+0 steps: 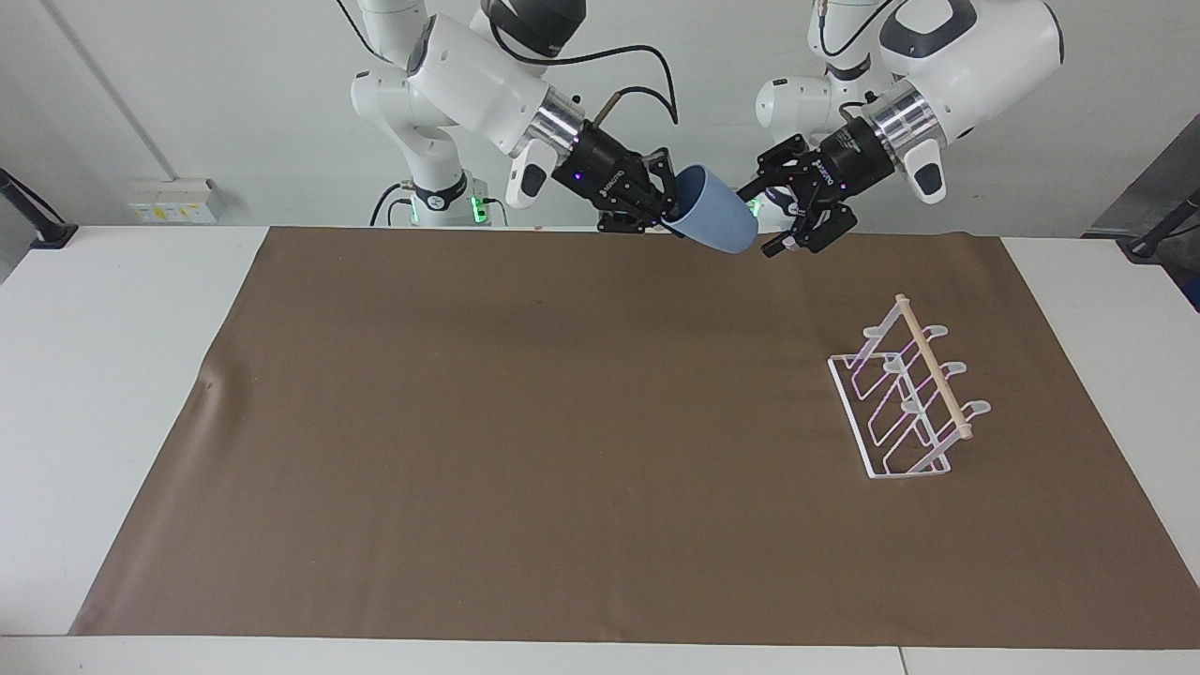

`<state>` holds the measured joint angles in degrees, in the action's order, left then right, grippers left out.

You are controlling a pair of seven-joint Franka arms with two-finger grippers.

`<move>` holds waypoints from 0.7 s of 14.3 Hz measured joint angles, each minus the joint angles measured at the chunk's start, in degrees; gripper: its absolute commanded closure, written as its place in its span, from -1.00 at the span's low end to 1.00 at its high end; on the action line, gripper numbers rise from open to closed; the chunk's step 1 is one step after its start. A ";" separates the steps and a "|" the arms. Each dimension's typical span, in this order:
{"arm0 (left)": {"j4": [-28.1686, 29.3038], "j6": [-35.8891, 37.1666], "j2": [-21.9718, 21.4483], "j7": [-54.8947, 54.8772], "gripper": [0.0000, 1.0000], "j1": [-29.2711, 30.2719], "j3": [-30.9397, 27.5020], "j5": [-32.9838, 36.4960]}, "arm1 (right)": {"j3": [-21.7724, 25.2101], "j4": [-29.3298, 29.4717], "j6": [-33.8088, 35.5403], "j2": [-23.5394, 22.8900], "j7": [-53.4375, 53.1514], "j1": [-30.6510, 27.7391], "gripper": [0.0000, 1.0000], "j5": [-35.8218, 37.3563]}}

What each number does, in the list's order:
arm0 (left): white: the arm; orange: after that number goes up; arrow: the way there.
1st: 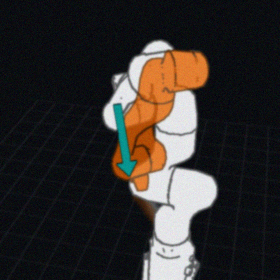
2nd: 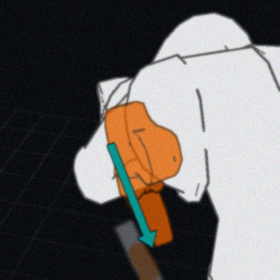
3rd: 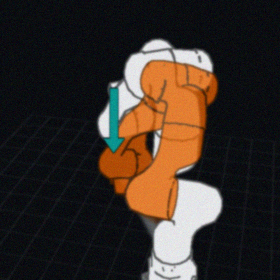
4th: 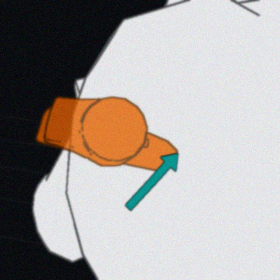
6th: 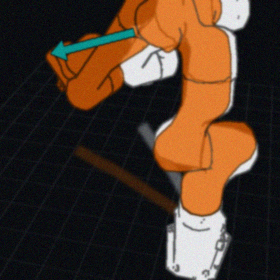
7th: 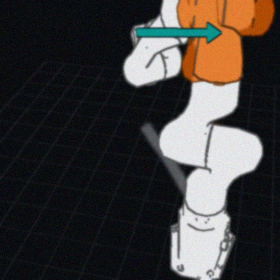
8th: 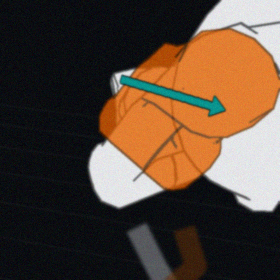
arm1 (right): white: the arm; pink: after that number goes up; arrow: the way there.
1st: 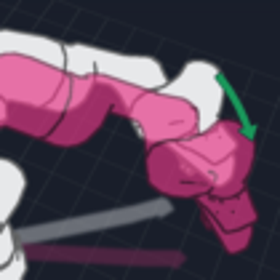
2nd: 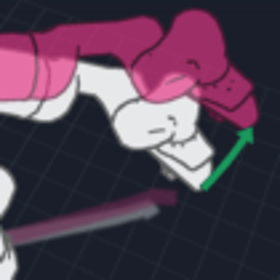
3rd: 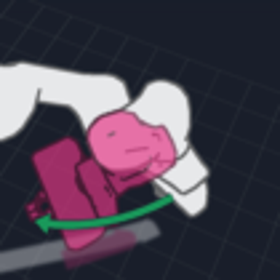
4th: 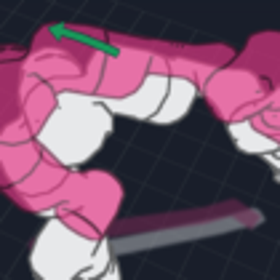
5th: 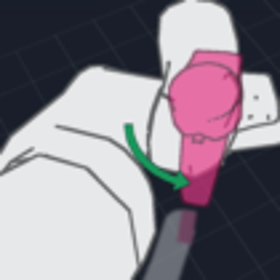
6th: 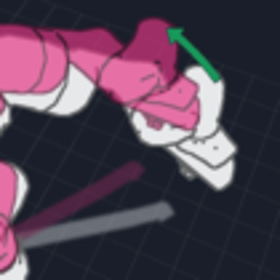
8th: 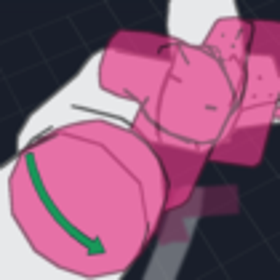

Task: Hang cup on cup holder
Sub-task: 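Carry the cup to the left gripper while the left gripper approaches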

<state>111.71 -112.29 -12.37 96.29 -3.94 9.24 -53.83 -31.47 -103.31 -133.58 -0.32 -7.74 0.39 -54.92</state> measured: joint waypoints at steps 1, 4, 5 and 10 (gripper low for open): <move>0.03 -0.05 -0.02 0.00 -1.00 -0.13 0.00 0.00 | -0.46 -0.10 -0.65 0.05 -0.60 0.05 1.00 0.00; 0.38 -0.58 -0.23 0.00 -1.00 -0.36 0.06 0.00 | -1.44 -0.41 -2.58 0.14 -1.87 0.05 1.00 0.00; 0.48 -0.61 -0.32 0.00 -0.82 -0.36 0.07 0.00 | -1.63 -0.44 -2.82 0.14 -2.31 0.06 1.00 0.00; 0.70 -0.53 -0.75 -1.60 1.00 -0.44 0.07 0.12 | -1.65 -0.68 -3.97 0.23 -2.83 -0.04 1.00 -0.03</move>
<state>112.41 -112.82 -13.12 94.68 -4.38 9.31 -53.70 -33.12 -103.99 -137.55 -0.09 -10.57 0.35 -54.95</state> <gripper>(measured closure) 0.251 0.952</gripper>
